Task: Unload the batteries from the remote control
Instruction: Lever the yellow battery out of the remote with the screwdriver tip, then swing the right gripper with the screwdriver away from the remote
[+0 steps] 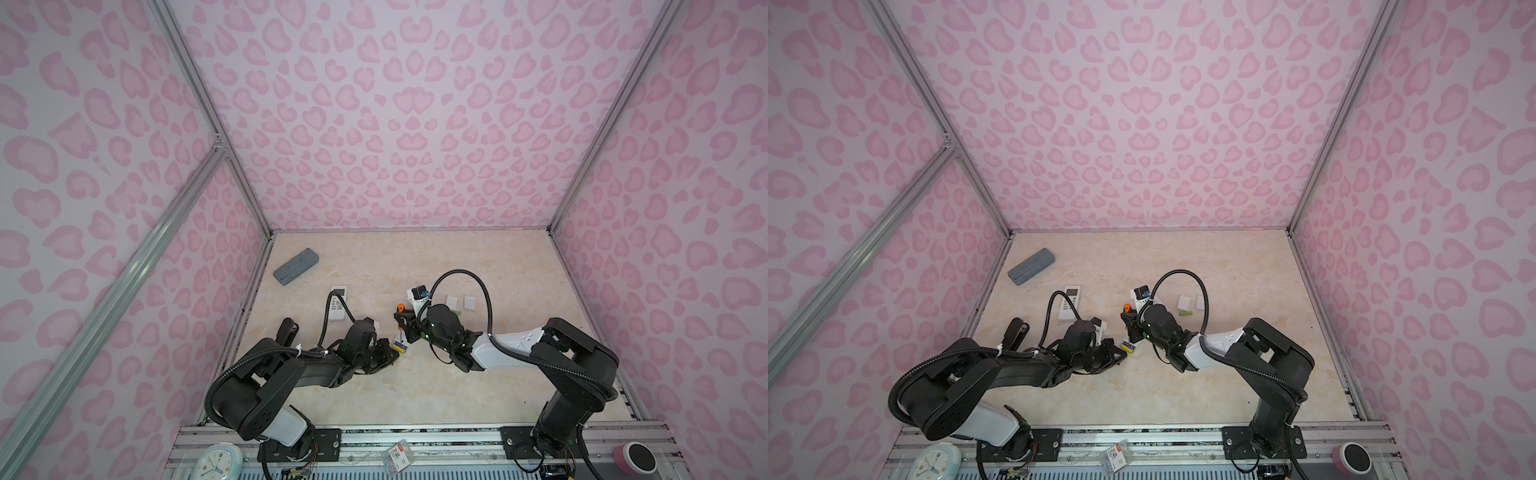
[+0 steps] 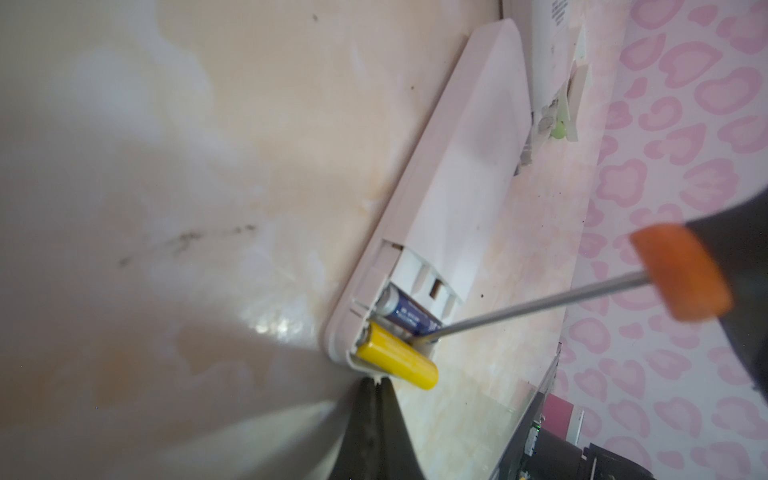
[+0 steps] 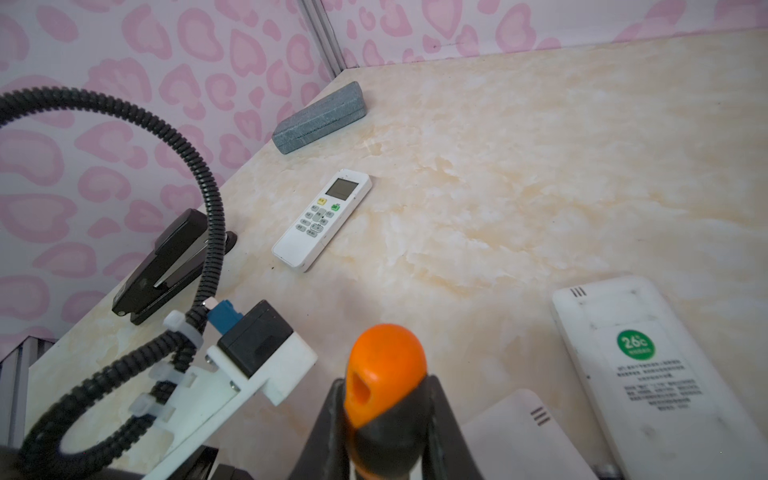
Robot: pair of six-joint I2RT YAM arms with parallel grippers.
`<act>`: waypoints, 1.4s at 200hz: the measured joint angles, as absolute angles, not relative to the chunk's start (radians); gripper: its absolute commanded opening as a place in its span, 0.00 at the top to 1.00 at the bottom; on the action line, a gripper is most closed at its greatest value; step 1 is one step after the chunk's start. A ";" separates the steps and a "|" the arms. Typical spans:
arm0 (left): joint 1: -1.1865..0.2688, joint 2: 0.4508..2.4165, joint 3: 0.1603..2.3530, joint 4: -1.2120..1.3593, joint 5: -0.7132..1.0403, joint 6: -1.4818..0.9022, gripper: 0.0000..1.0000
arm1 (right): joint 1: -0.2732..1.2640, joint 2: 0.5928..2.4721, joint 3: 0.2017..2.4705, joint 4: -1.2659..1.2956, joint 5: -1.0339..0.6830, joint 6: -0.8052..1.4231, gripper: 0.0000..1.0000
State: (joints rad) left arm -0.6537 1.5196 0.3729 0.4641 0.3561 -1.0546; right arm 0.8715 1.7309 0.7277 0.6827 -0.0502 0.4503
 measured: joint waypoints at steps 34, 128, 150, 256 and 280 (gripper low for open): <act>-0.654 1.520 0.373 0.465 0.357 -1.065 0.97 | 0.850 1.750 0.732 0.679 -0.054 0.543 1.00; -0.653 1.510 0.370 0.456 0.343 -1.060 0.96 | 0.802 1.761 0.715 0.677 -0.101 0.671 1.00; -0.649 1.496 0.361 0.453 0.332 -1.060 0.96 | 0.799 1.761 0.714 0.677 -0.105 0.678 1.00; -0.649 1.475 0.371 0.416 0.322 -1.042 0.95 | 0.777 1.594 0.772 0.461 -0.097 0.583 1.00; -0.649 1.465 0.376 0.412 0.323 -1.034 0.94 | 0.744 1.543 0.779 0.361 -0.089 0.562 1.00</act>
